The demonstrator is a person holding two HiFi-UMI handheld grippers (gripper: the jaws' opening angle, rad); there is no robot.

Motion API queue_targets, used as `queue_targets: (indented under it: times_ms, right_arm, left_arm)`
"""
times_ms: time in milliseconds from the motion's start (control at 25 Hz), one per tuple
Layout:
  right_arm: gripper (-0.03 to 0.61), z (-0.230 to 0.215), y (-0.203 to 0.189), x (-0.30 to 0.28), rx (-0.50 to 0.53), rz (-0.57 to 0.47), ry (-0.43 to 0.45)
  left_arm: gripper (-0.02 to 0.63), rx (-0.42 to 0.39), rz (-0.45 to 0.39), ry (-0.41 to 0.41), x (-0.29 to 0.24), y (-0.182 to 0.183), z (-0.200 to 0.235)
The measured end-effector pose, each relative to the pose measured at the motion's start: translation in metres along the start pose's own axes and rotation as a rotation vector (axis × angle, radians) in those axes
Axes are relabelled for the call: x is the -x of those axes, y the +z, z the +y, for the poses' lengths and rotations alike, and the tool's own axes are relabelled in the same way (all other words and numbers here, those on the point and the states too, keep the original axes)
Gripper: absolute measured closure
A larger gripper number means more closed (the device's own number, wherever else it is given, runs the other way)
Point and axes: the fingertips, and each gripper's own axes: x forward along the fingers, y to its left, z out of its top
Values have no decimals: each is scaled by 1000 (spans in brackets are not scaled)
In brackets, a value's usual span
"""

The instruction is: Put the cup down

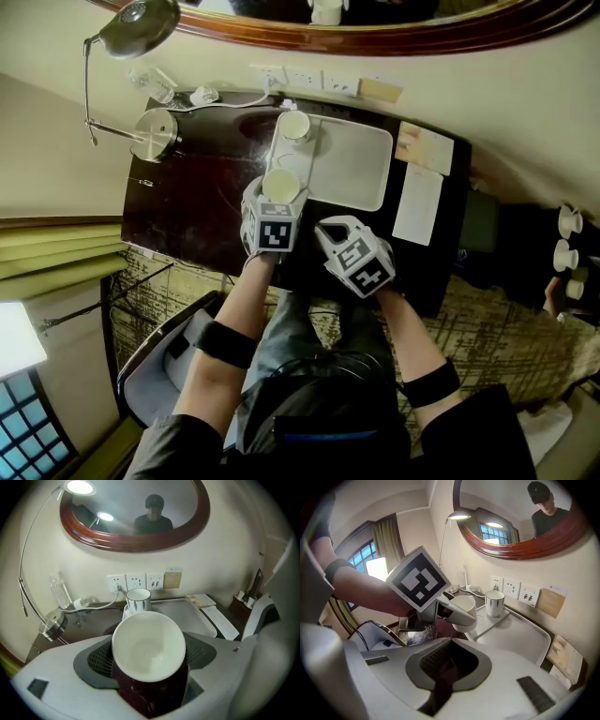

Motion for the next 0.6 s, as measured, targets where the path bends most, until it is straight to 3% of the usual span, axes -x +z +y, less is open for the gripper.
queue_targets:
  times_ms: [240, 600]
  right_arm:
    - [578, -7, 25, -26, 37, 9, 5]
    - [578, -23, 27, -49, 35, 51, -9]
  left_arm:
    - [198, 3, -3, -5, -21, 15, 17]
    - [198, 29, -8, -5, -45, 26, 35]
